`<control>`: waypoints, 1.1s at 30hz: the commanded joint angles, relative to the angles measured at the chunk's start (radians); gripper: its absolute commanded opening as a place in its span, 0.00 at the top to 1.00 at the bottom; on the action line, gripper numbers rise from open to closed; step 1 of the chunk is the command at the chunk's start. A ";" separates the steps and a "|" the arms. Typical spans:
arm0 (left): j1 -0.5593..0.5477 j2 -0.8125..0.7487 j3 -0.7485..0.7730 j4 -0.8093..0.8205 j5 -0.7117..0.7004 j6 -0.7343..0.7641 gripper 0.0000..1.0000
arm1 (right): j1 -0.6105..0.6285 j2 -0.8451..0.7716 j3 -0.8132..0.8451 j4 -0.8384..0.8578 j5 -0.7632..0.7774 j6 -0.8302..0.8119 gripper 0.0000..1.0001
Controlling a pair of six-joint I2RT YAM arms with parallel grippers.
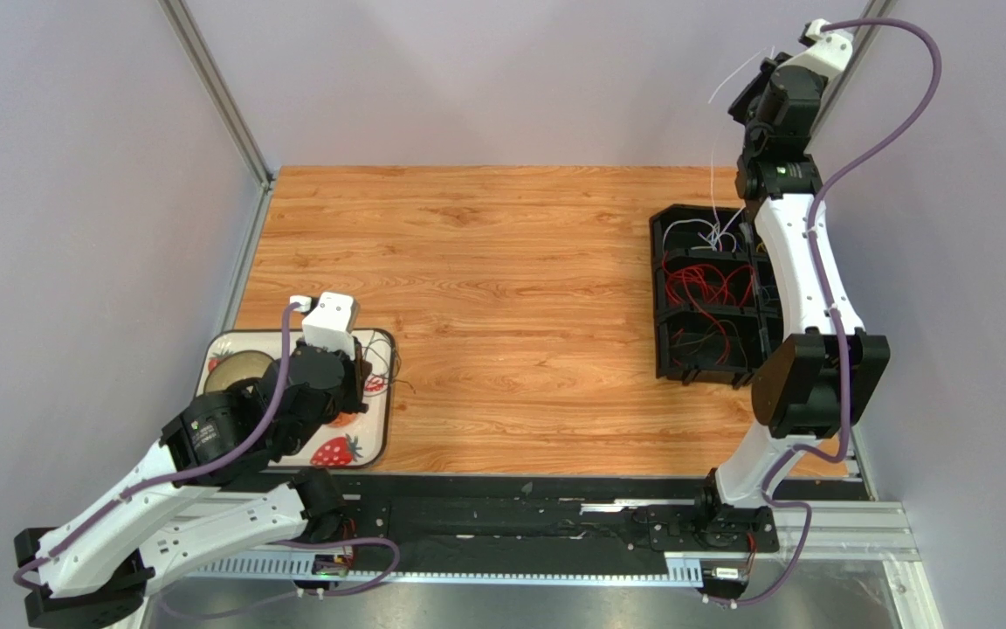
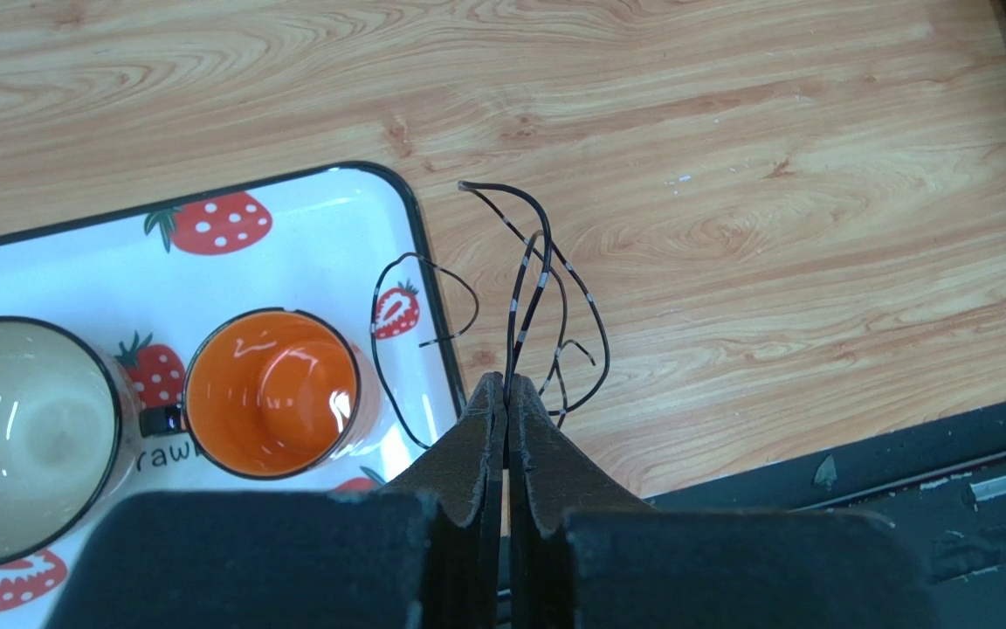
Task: Untangle the cables
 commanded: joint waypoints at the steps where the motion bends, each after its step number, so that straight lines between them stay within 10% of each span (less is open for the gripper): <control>1: 0.002 0.005 0.006 -0.002 -0.018 -0.009 1.00 | -0.005 0.020 -0.027 0.091 0.006 0.015 1.00; 33: 0.002 0.003 0.006 -0.003 -0.018 -0.009 1.00 | -0.072 -0.006 -0.550 0.335 -0.041 0.129 1.00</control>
